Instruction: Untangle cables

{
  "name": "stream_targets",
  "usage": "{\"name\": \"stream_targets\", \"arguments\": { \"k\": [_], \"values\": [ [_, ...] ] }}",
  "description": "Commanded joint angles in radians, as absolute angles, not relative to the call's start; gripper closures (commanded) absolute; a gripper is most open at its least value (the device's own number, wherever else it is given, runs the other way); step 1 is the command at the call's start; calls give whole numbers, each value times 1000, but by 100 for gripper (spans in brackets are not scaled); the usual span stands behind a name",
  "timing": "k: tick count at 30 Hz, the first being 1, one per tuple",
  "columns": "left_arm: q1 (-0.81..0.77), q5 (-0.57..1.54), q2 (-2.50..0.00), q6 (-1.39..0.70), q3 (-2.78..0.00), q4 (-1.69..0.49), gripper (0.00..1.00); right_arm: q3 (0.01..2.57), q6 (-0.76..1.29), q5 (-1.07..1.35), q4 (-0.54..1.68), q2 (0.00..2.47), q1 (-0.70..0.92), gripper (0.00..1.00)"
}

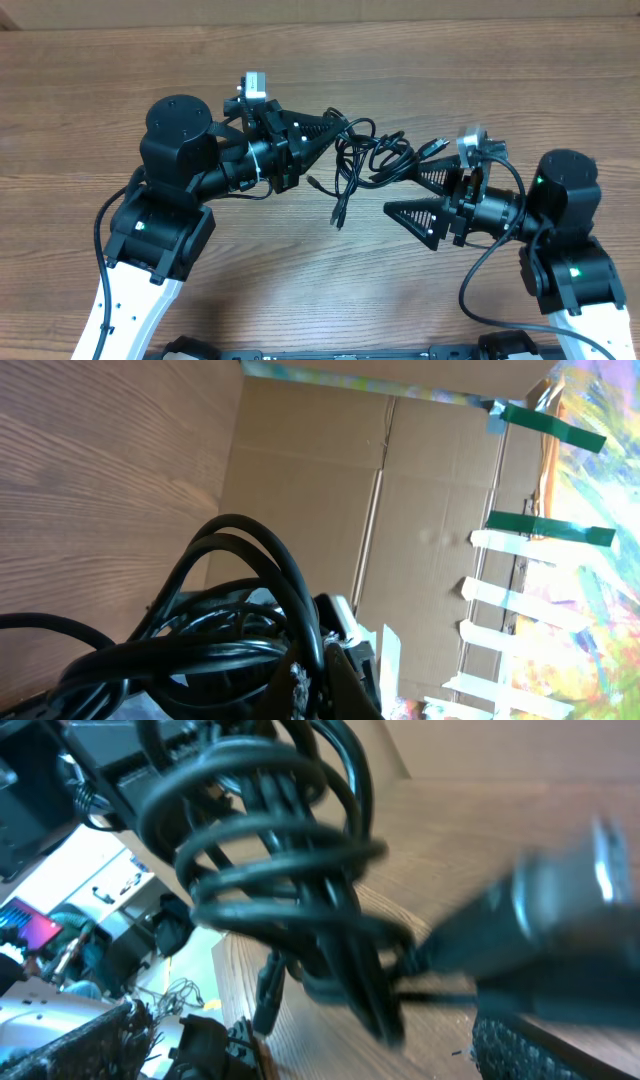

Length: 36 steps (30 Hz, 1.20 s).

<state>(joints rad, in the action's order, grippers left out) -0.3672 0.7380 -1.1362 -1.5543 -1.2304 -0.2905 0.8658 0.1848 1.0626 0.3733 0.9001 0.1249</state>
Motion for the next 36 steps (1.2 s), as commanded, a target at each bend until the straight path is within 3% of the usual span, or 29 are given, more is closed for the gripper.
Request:
{"name": "stream_targets", "arguments": {
  "k": [1,6,9,12,14,18,21,27,33,36],
  "values": [
    [-382,759,-1124,-1575,-1256,-290,96,876,146,1226,279,917,123,0],
    [-434,702,-1124,-1575,-1256,-308,96,876,147,1415,136,928,123,3],
    [-442,658,-1124,-1575,-1256,-313,96,876,148,1415,174,928,123,29],
    [-441,635,-1124,-1575,-1256,-313,96,876,148,1415,236,928,123,86],
    [-441,620,-1124,-1574,-1256,-314,96,876,148,1415,249,928,123,96],
    [-439,613,-1124,-1517,-1256,-314,95,876,153,1415,249,928,123,96],
    [-439,614,-1124,-1382,-1256,-318,57,876,173,1415,249,928,123,96],
    [-439,682,-1124,-865,-1256,-395,7,876,175,1396,249,928,122,96],
    [-439,699,-1124,-469,-1256,-590,0,877,181,1377,232,928,122,96],
    [-439,711,-1124,-346,-1256,-645,8,877,219,1377,186,928,122,96]
  ]
}}
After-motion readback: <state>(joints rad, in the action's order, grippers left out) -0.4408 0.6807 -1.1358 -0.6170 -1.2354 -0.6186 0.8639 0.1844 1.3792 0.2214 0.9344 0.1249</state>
